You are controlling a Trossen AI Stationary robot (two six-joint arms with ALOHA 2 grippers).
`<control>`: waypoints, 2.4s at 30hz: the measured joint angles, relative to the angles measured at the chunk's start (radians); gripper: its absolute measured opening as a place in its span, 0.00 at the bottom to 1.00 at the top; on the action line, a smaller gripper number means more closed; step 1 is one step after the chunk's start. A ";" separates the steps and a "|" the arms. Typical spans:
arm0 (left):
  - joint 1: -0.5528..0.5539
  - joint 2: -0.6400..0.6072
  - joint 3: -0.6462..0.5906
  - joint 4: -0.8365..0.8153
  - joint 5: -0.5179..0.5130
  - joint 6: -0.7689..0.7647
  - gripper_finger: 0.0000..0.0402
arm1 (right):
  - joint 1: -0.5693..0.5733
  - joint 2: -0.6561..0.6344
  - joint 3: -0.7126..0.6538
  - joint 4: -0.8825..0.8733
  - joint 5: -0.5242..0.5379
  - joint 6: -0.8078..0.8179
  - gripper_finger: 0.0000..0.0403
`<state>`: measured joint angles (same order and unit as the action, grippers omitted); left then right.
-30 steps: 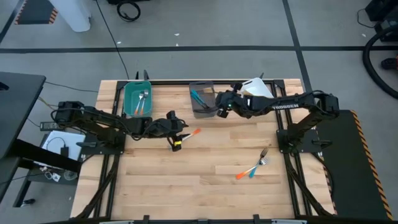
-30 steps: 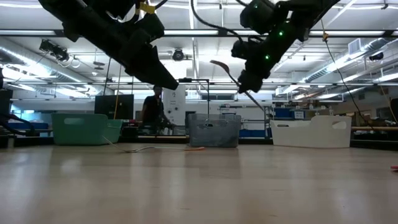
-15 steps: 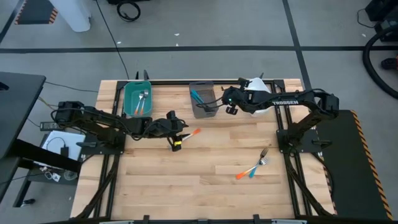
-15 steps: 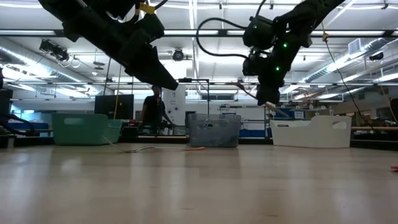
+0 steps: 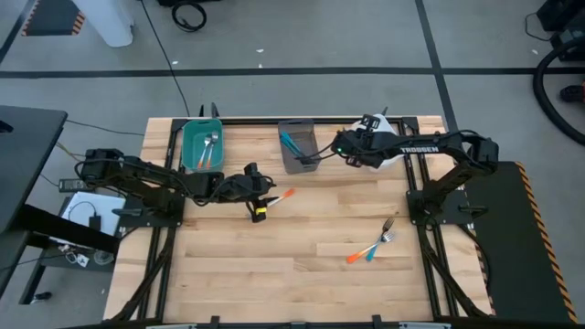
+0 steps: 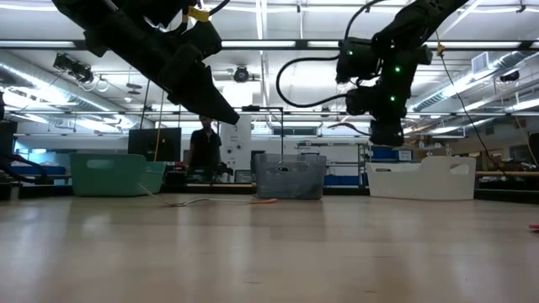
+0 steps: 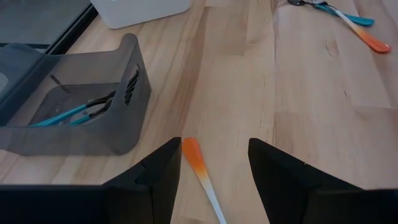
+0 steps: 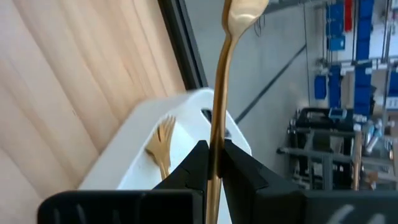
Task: Sort silverware by color (type)
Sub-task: Put the gold fork into the white bin
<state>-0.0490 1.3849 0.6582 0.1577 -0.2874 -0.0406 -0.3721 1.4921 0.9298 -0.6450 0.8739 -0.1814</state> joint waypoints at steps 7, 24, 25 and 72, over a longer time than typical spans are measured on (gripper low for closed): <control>0.000 0.000 0.000 0.001 0.000 0.000 0.49 | -0.022 0.000 0.000 -0.115 0.000 0.055 0.10; 0.000 0.000 0.000 0.002 0.000 0.002 0.49 | -0.128 0.000 0.000 -0.329 -0.132 0.128 0.10; 0.000 0.000 0.000 0.002 0.000 0.002 0.49 | -0.128 0.000 0.000 -0.339 -0.132 0.128 0.10; 0.000 0.000 0.000 0.039 0.000 0.003 0.49 | -0.402 0.045 0.149 -0.473 -0.455 0.038 0.10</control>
<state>-0.0490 1.3853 0.6586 0.1970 -0.2874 -0.0380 -0.7741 1.5372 1.0787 -1.1180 0.4187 -0.1436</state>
